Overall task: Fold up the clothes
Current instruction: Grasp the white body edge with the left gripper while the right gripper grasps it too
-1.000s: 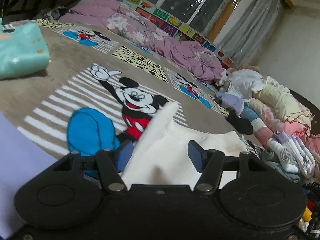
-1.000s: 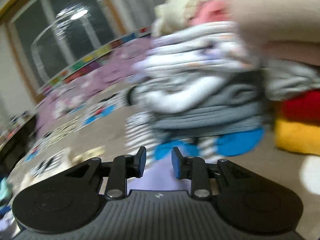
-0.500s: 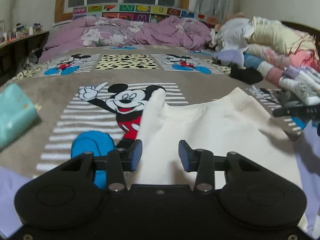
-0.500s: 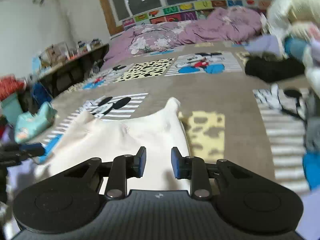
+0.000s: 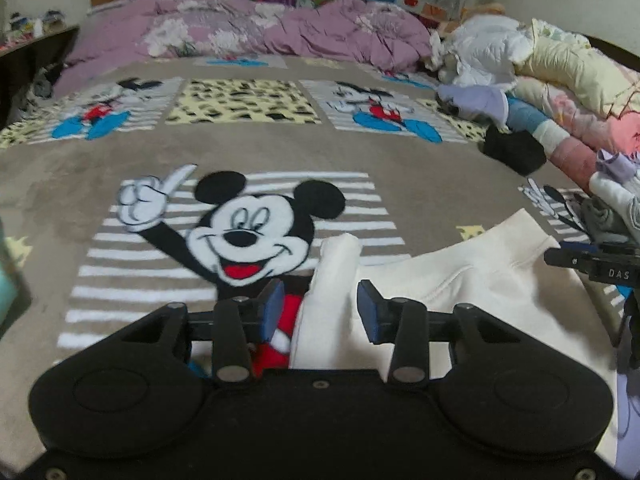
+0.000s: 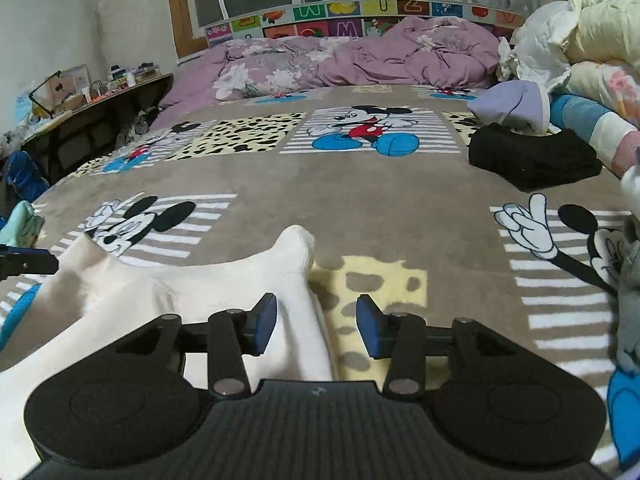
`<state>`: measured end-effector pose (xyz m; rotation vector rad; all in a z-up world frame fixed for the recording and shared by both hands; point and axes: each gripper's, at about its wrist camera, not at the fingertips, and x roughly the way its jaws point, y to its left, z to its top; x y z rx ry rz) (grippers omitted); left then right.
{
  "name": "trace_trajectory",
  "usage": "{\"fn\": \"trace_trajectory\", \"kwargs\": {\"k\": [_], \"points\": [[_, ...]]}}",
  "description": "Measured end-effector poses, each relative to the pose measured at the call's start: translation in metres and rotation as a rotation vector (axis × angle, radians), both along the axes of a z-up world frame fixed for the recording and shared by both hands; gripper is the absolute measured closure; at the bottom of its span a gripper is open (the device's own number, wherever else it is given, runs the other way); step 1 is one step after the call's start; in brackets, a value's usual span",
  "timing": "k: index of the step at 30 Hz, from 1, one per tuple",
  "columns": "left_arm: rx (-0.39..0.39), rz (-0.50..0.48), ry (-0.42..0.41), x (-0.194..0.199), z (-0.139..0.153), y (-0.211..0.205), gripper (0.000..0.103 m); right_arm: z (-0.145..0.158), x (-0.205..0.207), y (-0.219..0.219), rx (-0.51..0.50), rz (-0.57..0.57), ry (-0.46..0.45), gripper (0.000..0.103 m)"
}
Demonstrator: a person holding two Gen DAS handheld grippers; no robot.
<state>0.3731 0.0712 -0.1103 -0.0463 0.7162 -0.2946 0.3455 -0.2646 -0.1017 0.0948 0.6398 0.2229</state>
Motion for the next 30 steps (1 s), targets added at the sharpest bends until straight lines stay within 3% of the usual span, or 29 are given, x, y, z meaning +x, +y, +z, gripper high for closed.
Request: {"fn": "trace_trajectory", "kwargs": {"k": [2, 4, 9, 13, 19, 23, 26, 30], "points": [[-0.016, -0.009, 0.032, 0.009, -0.006, 0.0, 0.09, -0.003, 0.009, -0.001, 0.017, 0.014, 0.022, 0.059], [-0.111, 0.001, 0.066, 0.014, -0.01, 0.011, 0.093, -0.007, 0.02, -0.006, 0.081, 0.039, 0.066, 0.095], [-0.574, 0.097, 0.137, 0.015, -0.012, 0.072, 0.094, -0.008, 0.015, -0.051, 0.417, -0.014, 0.087, 0.096], [-0.729, 0.16, 0.252, 0.036, -0.038, 0.091, 0.094, -0.032, 0.025, -0.071, 0.53, -0.048, 0.168, 0.096], [-0.8, 0.193, 0.3, 0.048, -0.06, 0.102, 0.095, -0.064, 0.037, -0.09, 0.71, -0.071, 0.249, 0.096], [-0.741, 0.254, 0.351, 0.053, -0.072, 0.102, 0.09, -0.077, 0.04, -0.093, 0.723, -0.086, 0.273, 0.097], [-0.714, 0.279, 0.346, 0.049, -0.067, 0.101, 0.086, -0.07, 0.037, -0.09, 0.689, -0.086, 0.257, 0.09], [-0.629, 0.317, 0.279, 0.039, -0.051, 0.102, 0.082, -0.047, 0.024, -0.088, 0.553, -0.114, 0.185, 0.081]]}}
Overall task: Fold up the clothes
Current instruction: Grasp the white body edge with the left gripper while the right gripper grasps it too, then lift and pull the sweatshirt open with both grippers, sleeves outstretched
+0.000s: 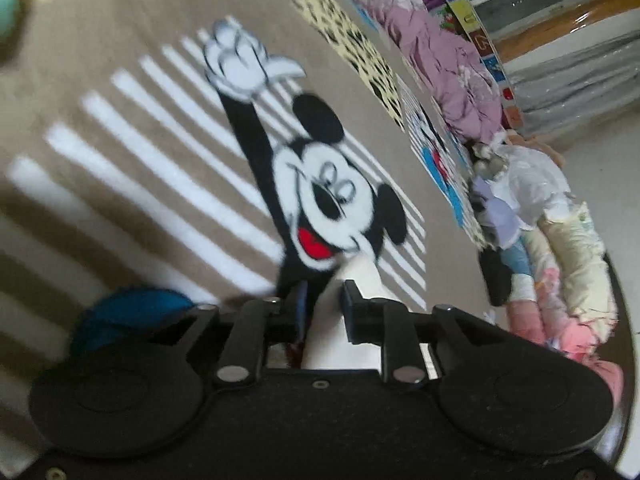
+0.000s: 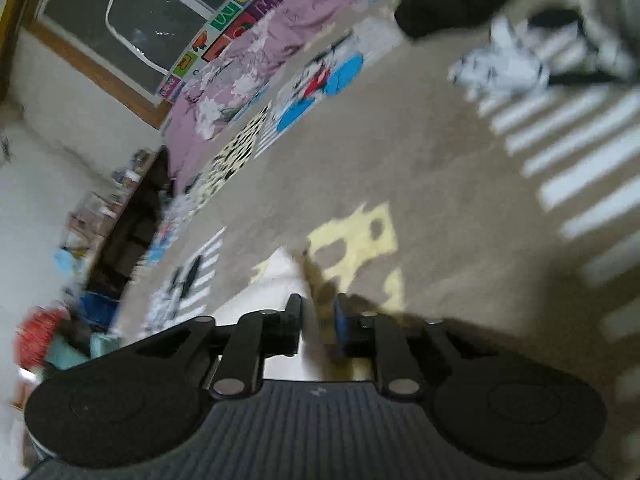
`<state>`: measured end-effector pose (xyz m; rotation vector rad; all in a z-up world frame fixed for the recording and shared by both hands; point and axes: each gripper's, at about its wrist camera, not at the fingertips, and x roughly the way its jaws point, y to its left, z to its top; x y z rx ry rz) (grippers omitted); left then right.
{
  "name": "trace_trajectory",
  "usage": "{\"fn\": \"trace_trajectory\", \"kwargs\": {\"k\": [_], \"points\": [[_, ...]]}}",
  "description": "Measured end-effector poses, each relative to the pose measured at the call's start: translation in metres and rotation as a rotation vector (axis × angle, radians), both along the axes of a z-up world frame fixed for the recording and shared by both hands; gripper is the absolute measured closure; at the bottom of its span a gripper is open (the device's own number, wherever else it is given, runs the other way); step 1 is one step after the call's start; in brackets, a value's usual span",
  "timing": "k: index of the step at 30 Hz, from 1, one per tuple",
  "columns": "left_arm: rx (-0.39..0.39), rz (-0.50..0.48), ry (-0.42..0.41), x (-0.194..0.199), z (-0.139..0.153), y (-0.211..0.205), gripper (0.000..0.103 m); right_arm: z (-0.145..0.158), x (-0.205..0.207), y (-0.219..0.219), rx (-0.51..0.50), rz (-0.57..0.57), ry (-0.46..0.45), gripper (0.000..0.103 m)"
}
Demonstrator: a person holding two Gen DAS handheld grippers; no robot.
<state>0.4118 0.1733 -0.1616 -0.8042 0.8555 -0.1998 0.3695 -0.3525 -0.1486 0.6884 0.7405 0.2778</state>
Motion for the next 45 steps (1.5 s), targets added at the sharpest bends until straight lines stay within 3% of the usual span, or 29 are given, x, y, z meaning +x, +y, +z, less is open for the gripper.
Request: {"fn": "trace_trajectory", "kwargs": {"k": [3, 5, 10, 12, 14, 15, 23, 25, 28, 36, 39, 41, 45], "points": [[0.153, 0.036, -0.061, -0.013, 0.021, 0.002, 0.082, 0.023, -0.01, 0.003, -0.121, -0.019, -0.075, 0.081], [0.167, 0.008, -0.138, -0.021, 0.036, -0.002, 0.082, 0.037, -0.011, 0.011, -0.166, 0.028, -0.138, 0.081], [0.267, -0.21, -0.244, -0.015, 0.054, -0.052, 0.082, 0.048, 0.004, 0.059, -0.299, 0.21, -0.214, 0.082], [0.338, -0.239, -0.227, -0.007, 0.044, -0.069, 0.082, 0.041, 0.016, 0.072, -0.332, 0.227, -0.19, 0.084], [0.431, -0.234, -0.112, 0.008, 0.02, -0.073, 0.087, 0.026, 0.031, 0.076, -0.374, 0.212, -0.119, 0.084], [0.455, -0.23, -0.112, 0.009, 0.013, -0.073, 0.089, 0.015, 0.037, 0.074, -0.374, 0.204, -0.072, 0.088], [0.43, -0.178, -0.093, 0.004, 0.016, -0.067, 0.09, 0.015, 0.037, 0.063, -0.321, 0.16, -0.045, 0.094], [0.446, -0.164, -0.119, -0.005, 0.026, -0.069, 0.088, 0.023, 0.028, 0.06, -0.328, 0.129, -0.077, 0.087], [0.486, -0.167, -0.186, -0.02, 0.042, -0.082, 0.083, 0.041, 0.01, 0.064, -0.353, 0.129, -0.155, 0.086], [0.527, -0.401, -0.326, -0.029, 0.047, -0.164, 0.079, 0.044, -0.006, 0.135, -0.389, 0.36, -0.242, 0.086], [0.661, -0.478, -0.242, -0.012, 0.019, -0.193, 0.079, 0.031, 0.002, 0.155, -0.425, 0.385, -0.2, 0.087], [0.767, -0.516, -0.286, -0.016, 0.005, -0.204, 0.078, 0.018, 0.008, 0.168, -0.523, 0.422, -0.149, 0.09], [0.757, -0.51, -0.27, -0.016, 0.009, -0.199, 0.077, 0.025, 0.003, 0.174, -0.589, 0.453, -0.182, 0.09]]}}
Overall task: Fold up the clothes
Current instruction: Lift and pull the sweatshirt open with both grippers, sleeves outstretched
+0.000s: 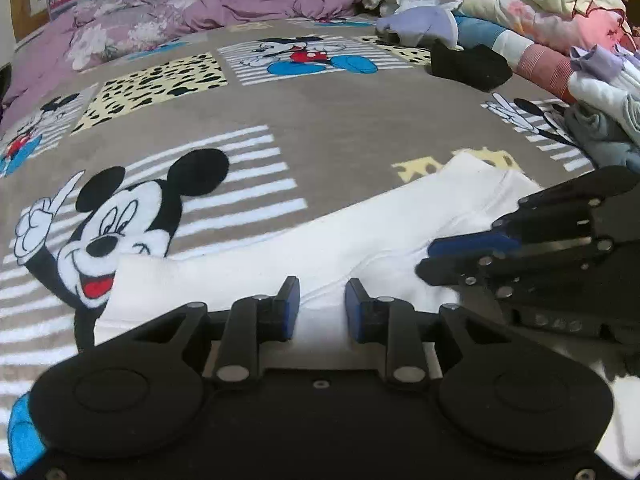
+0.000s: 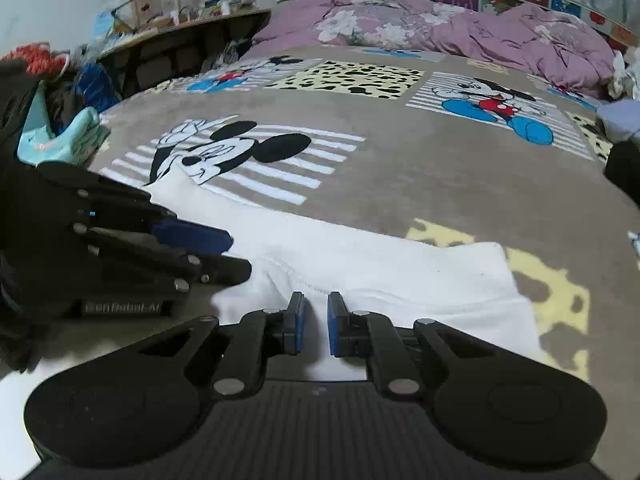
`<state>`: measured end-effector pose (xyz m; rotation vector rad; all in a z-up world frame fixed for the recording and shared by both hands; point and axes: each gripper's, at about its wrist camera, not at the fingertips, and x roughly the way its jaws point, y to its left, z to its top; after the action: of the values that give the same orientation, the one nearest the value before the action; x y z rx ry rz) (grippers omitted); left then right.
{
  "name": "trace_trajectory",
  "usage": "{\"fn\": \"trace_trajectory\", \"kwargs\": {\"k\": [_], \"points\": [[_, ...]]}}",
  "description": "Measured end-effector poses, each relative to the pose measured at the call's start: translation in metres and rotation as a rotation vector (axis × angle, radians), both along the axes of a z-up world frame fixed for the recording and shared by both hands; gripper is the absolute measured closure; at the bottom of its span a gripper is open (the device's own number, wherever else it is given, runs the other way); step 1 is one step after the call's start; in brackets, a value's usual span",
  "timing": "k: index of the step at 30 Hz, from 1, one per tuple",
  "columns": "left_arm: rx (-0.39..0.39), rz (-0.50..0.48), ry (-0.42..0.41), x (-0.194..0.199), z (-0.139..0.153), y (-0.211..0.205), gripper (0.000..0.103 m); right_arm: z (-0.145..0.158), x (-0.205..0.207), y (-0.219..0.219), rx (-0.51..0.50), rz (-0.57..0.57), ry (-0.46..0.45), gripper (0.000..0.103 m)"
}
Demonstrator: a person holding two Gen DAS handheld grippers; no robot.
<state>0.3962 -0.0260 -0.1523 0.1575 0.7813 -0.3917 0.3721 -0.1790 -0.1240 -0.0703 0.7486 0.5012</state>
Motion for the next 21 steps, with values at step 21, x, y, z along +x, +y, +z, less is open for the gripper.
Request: {"fn": "trace_trajectory", "kwargs": {"k": [21], "points": [[-0.161, 0.289, 0.008, -0.03, 0.033, 0.102, 0.074, 0.007, 0.002, -0.095, 0.269, -0.27, 0.081, 0.086]]}}
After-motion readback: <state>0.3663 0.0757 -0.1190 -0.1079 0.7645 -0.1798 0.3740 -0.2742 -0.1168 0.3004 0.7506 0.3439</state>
